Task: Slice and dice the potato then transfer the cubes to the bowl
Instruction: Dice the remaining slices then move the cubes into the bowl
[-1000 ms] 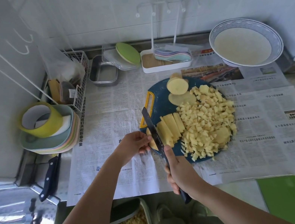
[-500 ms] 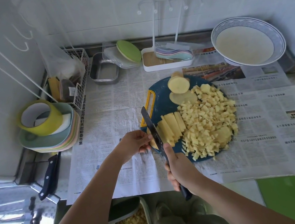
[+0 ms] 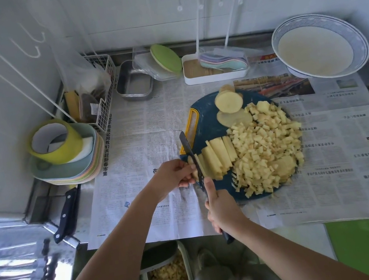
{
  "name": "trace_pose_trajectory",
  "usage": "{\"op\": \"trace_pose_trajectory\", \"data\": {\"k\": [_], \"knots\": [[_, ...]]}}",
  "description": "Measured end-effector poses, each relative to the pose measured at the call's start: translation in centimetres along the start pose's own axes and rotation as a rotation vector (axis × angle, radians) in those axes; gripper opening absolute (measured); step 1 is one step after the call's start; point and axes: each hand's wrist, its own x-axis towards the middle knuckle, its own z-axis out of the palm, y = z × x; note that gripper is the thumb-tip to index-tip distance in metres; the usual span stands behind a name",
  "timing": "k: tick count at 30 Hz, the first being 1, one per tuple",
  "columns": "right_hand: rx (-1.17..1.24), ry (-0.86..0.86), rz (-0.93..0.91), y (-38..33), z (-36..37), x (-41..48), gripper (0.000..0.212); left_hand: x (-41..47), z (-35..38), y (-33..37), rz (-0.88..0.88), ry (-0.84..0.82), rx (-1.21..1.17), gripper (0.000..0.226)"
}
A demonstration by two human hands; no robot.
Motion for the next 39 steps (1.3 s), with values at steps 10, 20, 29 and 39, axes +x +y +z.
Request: {"op": "trace_pose_trajectory", "data": {"k": [10, 20, 29, 39], "knots": [[0.098, -0.071, -0.066, 0.8, -2.6, -0.6, 0.062, 0.3, 1.5, 0.5, -0.065, 0.185, 0.261, 0.008], [0.325, -0.300, 0.205, -0.9, -6.1, -1.0, 0.066, -0.4, 2.8, 0.7, 0.016, 0.162, 0.190, 0.030], [0.190, -0.307, -0.031, -1.5, -6.6, -1.7, 0.046, -0.2, 2.5, 0.9, -0.043, 0.172, 0.172, 0.023], [-0.100, -0.004, -0.475, -0.2, -5.5, -1.7, 0.041, -0.7, 2.9, 1.0, -0.030, 0.187, 0.089, 0.020]]}}
